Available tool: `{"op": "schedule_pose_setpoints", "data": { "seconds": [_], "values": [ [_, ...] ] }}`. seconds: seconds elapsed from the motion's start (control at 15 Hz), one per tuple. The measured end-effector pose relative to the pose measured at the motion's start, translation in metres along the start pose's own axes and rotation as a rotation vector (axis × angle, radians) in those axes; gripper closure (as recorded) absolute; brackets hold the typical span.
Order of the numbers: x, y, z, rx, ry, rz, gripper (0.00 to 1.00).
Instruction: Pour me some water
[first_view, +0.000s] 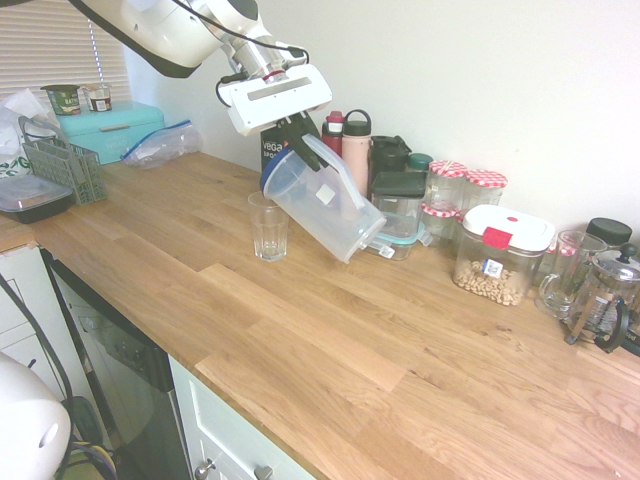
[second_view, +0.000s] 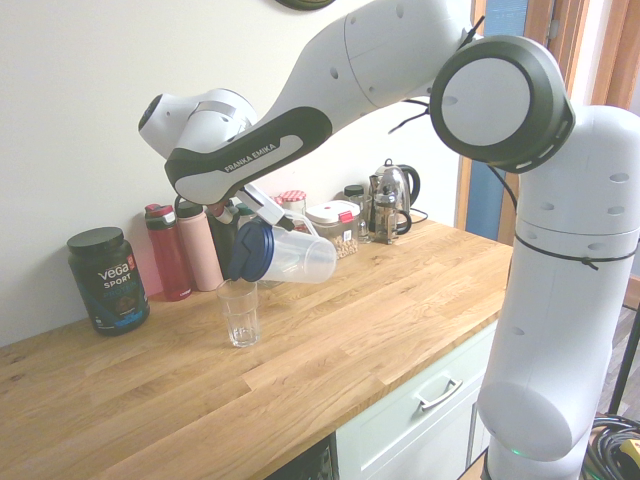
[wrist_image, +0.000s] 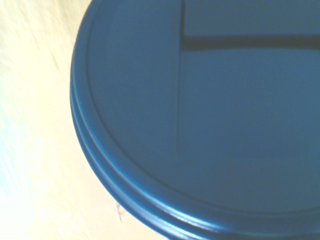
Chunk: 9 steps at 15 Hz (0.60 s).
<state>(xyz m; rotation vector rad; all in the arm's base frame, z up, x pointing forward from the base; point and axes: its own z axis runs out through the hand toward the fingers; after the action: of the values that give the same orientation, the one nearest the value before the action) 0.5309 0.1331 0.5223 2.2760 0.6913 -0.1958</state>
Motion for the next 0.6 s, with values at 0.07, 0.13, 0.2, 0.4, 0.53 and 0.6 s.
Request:
{"op": "schedule_pose_setpoints", "data": {
  "seconds": [0.07, 0.13, 0.2, 0.4, 0.53, 0.6],
  "values": [
    [0.0, -0.002, -0.002, -0.004, 0.0, -0.005, 1.0],
    [0.0, -0.003, -0.004, -0.006, 0.001, -0.013, 1.0],
    [0.0, -0.004, -0.007, -0.003, 0.004, -0.023, 1.0],
    [-0.019, 0.01, -0.025, 0.095, 0.057, 0.007, 1.0],
    [-0.051, 0.033, -0.038, 0.194, 0.113, 0.081, 1.0],
    [-0.069, 0.049, -0.039, 0.242, 0.133, 0.127, 1.0]
  ]
}}
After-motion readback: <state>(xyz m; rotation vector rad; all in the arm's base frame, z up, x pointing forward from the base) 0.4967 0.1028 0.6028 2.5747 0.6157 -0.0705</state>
